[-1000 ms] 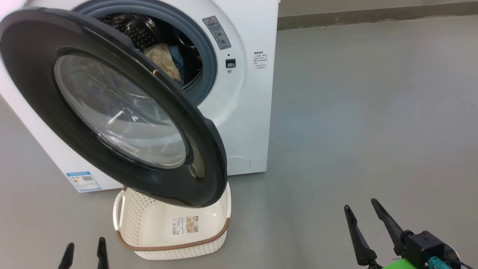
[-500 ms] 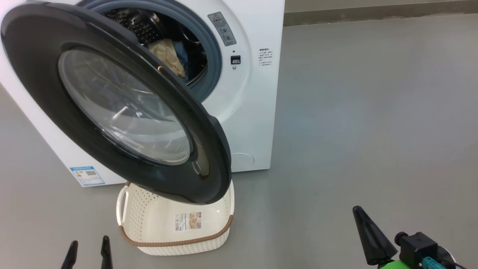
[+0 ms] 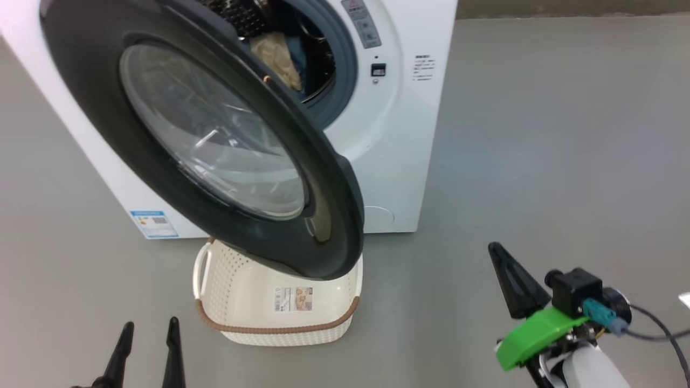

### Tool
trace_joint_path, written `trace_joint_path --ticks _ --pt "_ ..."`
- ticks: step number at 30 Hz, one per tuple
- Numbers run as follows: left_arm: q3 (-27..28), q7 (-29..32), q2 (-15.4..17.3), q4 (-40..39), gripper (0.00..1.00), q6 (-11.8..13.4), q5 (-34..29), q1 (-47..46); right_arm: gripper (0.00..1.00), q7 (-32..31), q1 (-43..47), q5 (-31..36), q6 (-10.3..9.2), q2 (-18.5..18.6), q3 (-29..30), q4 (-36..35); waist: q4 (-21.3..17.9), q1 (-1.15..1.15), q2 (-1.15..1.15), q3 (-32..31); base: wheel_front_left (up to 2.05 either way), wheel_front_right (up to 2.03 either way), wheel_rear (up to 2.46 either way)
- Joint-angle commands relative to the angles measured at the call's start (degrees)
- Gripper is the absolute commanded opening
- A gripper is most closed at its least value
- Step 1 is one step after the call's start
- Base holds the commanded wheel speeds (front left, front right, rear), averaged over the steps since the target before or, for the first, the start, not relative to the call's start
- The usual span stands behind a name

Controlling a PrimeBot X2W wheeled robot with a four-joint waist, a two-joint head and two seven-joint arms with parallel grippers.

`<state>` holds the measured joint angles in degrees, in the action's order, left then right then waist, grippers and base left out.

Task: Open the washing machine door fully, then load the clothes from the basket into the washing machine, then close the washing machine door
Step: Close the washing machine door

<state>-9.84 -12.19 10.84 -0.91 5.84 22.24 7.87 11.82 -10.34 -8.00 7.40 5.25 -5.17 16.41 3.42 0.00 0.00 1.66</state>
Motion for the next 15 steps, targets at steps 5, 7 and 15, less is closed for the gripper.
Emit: trace_joint_path --ticks 5,7,15 --pt "0.91 -0.81 0.41 -0.58 1.00 -0.29 -1.13 -3.55 0.00 2.16 -10.14 -1.54 0.09 -0.06 -0.99 6.92 3.36 0.00 0.00 1.27 0.00 0.00 0.00" --pt "0.77 -0.93 0.35 -0.37 1.00 -0.32 -1.18 -3.87 0.00 2.56 -13.04 -1.84 0.09 -0.22 -0.54 9.24 3.87 0.00 0.00 1.46 0.00 0.00 0.00" --pt "0.64 -1.36 0.20 0.11 1.00 -0.16 -1.24 -4.39 0.00 3.13 -22.86 -3.01 0.09 -1.09 -0.46 11.42 4.45 0.00 0.00 1.87 0.00 0.00 0.00"
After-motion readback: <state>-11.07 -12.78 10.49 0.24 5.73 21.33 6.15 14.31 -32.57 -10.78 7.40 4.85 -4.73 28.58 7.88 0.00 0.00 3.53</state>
